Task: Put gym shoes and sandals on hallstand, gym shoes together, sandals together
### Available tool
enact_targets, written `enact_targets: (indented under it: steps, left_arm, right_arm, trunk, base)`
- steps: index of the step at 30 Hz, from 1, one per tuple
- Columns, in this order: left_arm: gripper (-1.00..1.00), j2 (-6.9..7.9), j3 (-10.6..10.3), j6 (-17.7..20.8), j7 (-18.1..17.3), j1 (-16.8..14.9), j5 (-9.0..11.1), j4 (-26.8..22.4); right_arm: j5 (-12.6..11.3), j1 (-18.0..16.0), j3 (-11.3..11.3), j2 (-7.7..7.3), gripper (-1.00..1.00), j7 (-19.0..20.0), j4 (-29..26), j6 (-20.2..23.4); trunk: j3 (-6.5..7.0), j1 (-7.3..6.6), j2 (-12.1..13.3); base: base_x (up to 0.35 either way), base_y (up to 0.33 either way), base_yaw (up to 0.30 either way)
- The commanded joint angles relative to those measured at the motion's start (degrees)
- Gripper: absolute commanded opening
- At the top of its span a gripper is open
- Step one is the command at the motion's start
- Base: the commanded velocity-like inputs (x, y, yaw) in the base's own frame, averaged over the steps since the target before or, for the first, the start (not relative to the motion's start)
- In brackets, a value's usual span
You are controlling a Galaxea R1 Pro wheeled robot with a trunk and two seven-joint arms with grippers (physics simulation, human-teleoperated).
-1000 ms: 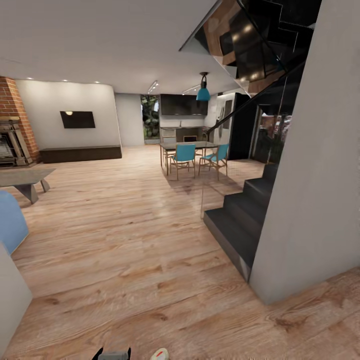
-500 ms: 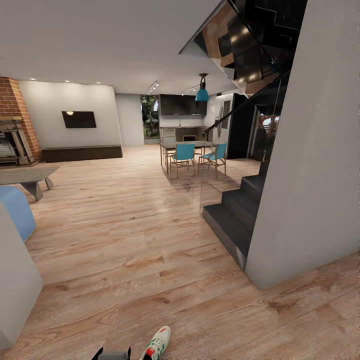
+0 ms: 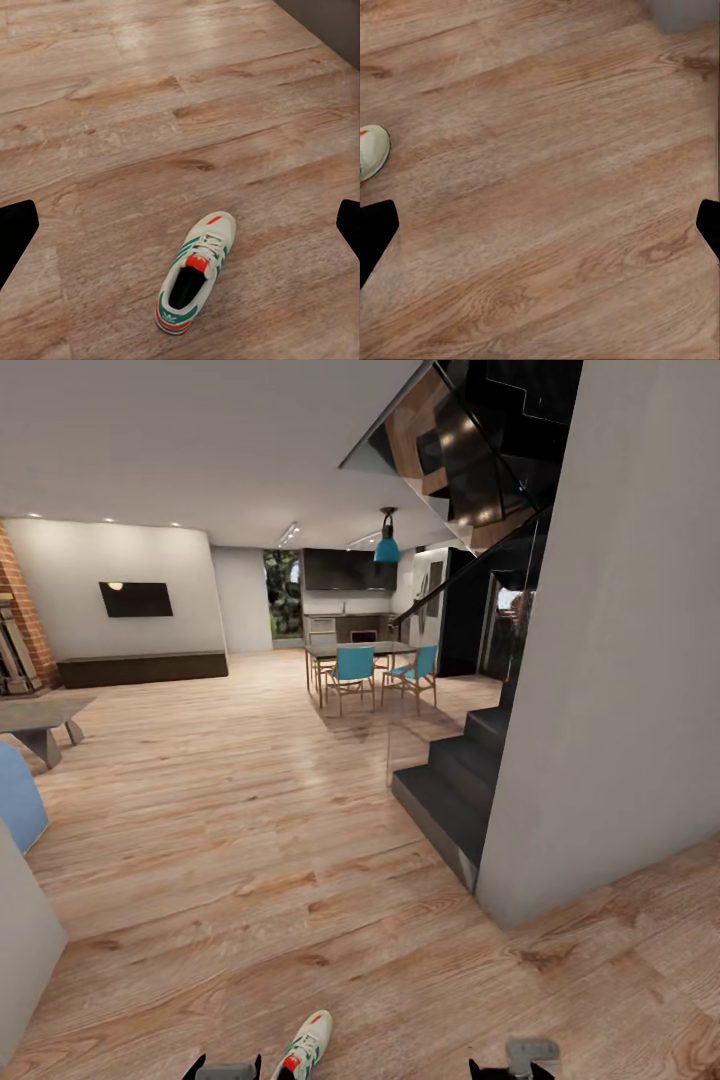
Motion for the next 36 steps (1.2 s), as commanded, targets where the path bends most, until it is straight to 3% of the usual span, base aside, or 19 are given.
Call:
enact_targets:
  steps: [1,4,11,14,18,22,36]
  left_arm:
    - [1.0,0.0,0.0,-0.17,0.0,-0.03,-0.01,0.02]
    - [1.0,0.1,0.0,-0.17,0.02,-0.03,-0.01,0.01]
    - [1.0,0.1,0.05,-0.1,0.08,-0.03,-0.01,-0.07]
    - [1.0,0.15,0.08,-0.09,0.18,-0.03,-0.01,-0.3]
    - [1.0,0.15,0.09,0.11,0.31,-0.1,-0.01,-2.4]
    - [1.0,0.11,0.09,1.68,0.34,-0.61,-0.06,-5.35]
    - [1.0,0.14,0.09,4.79,0.33,-1.77,-0.03,-7.1]
  right_arm:
    - [0.01,-0.01,0.01,-0.01,1.0,-0.03,-0.92,0.34]
    - [0.21,-0.01,0.1,0.04,1.0,-0.09,-4.72,0.56]
    - [0.24,-0.01,0.11,0.1,1.0,-0.12,-5.86,5.21]
    - [0.09,-0.01,0.1,0.13,1.0,-0.14,-9.25,8.88]
    - [-0.06,-0.01,0.1,0.14,1.0,-0.12,-17.43,18.33]
    - [-0.17,-0.01,0.09,0.14,1.0,-0.14,-25.03,25.0]
    - [-0.05,-0.01,0.09,0.06,1.0,-0.09,-28.31,27.66]
  trunk:
    - [-0.06,0.0,-0.03]
    - [-0.06,0.0,-0.03]
    - [-0.06,0.0,-0.03]
    - [-0.42,0.44,-0.84]
    - [-1.14,1.32,-2.44]
    - [-1.86,2.19,-4.04]
    - [-5.06,5.27,-9.66]
  base:
    - [-0.001,0.0,-0.006]
    - [0.0,0.0,-0.002]
    - [0.0,0.0,0.0]
    - [0.0,0.0,0.0]
    - [0.0,0.0,0.0]
    - [0.0,0.0,0.0]
    - [0.0,0.0,0.0]
